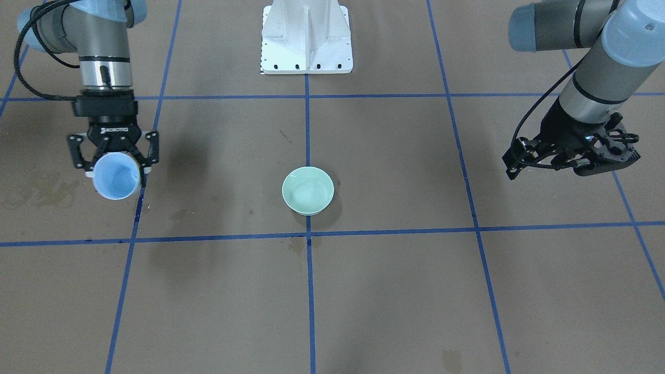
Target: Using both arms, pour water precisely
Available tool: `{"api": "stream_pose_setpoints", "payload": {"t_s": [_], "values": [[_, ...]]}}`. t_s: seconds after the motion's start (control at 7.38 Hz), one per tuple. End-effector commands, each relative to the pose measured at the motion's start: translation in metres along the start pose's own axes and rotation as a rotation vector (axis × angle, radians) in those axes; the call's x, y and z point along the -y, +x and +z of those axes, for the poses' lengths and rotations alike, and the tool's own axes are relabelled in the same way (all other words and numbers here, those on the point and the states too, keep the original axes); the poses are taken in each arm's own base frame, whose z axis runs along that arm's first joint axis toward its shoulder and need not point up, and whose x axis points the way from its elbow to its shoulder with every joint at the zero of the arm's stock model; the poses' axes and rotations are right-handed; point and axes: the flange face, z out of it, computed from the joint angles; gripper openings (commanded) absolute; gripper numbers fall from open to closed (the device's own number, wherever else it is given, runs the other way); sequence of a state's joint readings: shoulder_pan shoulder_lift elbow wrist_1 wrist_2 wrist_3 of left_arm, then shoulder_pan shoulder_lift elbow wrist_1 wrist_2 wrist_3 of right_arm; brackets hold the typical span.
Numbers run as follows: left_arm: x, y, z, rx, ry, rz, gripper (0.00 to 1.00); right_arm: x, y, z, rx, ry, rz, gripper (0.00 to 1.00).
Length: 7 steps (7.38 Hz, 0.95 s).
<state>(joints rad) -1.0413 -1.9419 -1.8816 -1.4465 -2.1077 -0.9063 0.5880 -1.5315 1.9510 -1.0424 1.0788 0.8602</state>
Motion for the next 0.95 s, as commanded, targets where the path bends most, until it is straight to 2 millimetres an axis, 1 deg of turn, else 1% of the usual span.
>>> {"api": "stream_pose_setpoints", "payload": {"t_s": [0.0, 0.14, 0.27, 0.41, 0.54, 0.81], "values": [[-0.001, 0.003, -0.002, -0.005, 0.002, -0.010, 1.00, -0.071, 0.078, 0.040, -0.183, 0.090, 0.210, 0.00], [-0.001, 0.003, -0.002, -0.005, 0.002, -0.010, 1.00, -0.099, 0.105, 0.056, -0.247, 0.135, 0.233, 0.00], [-0.002, 0.005, -0.004, -0.009, 0.005, -0.013, 1.00, -0.131, 0.131, 0.077, -0.312, 0.168, 0.285, 0.00], [-0.003, 0.007, -0.007, -0.015, 0.009, -0.024, 1.00, -0.146, 0.146, 0.086, -0.344, 0.209, 0.296, 0.00], [-0.004, 0.008, -0.007, -0.016, 0.008, -0.024, 1.00, -0.168, 0.161, 0.098, -0.358, 0.232, 0.346, 0.00], [-0.004, 0.008, -0.006, -0.014, 0.009, -0.025, 1.00, -0.173, 0.159, 0.097, -0.325, 0.245, 0.371, 0.00]]}}
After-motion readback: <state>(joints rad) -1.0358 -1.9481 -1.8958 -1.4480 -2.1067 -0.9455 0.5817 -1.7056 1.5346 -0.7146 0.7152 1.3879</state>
